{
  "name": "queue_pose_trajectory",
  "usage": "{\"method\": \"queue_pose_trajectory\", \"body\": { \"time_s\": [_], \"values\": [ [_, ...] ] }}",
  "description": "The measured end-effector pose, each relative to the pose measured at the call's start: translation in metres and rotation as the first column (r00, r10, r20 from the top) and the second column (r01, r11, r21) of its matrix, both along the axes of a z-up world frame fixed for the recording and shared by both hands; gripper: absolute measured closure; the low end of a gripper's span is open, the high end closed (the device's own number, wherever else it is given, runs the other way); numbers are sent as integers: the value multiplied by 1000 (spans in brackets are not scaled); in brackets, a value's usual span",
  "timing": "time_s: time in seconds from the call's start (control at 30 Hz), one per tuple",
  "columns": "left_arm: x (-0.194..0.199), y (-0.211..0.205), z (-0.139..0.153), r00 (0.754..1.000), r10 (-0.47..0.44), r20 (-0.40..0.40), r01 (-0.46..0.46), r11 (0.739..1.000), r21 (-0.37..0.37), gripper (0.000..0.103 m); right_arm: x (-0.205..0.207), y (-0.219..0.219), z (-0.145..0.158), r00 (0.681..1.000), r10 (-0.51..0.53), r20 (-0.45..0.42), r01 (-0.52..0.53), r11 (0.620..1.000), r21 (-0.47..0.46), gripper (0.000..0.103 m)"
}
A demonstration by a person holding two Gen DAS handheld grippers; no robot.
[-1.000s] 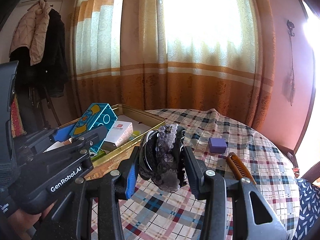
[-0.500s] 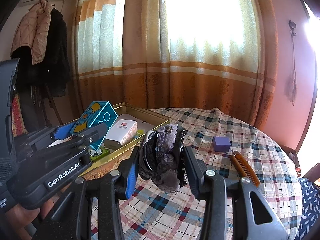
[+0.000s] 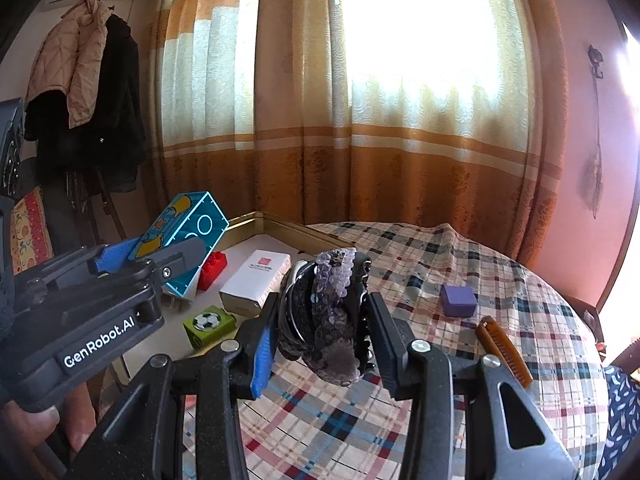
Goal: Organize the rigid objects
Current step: 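Carry the blue toy block and dark bracelet with both grippers toward the tin tray, then lower the blue block and bracelet into the tray and open both grippers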
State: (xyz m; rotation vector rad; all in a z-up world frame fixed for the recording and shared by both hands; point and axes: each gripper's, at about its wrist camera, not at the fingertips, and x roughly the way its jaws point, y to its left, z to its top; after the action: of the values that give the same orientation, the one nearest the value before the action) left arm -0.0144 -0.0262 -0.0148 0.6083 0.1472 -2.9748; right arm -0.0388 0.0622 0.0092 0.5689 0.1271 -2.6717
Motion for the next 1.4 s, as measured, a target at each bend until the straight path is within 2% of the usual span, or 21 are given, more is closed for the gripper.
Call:
{"method": "queue_pose_trajectory", "body": {
  "time_s": [0.43, 0.6, 0.83, 1.17, 1.27, 1.37, 1.4],
  "values": [
    [-3, -43, 10, 996, 91, 25, -91, 996, 9, 62, -20, -36, 23, 997, 76, 9, -76, 997, -2, 57],
    [-14, -78, 7, 984, 152, 89, -154, 988, 16, 62, -26, -62, 29, 991, 128, 29, -128, 992, 14, 58],
    [-27, -110, -8, 960, 207, 190, -214, 977, 17, 62, -30, -101, 15, 975, 197, 99, -202, 978, 50, 57],
    [-39, -115, -18, 946, 207, 248, -215, 977, 4, 61, -31, -123, -8, 954, 249, 166, -264, 961, 76, 57],
    [-39, -116, -19, 943, 221, 250, -228, 974, -1, 60, -31, -127, -10, 945, 276, 174, -292, 953, 75, 55],
    [-38, -115, -18, 943, 223, 245, -231, 973, 1, 49, -26, -127, -9, 949, 277, 151, -290, 954, 79, 49],
    [-37, -115, -16, 944, 226, 239, -233, 972, 3, 43, -26, -126, -8, 949, 279, 149, -292, 953, 75, 47]
  ]
}}
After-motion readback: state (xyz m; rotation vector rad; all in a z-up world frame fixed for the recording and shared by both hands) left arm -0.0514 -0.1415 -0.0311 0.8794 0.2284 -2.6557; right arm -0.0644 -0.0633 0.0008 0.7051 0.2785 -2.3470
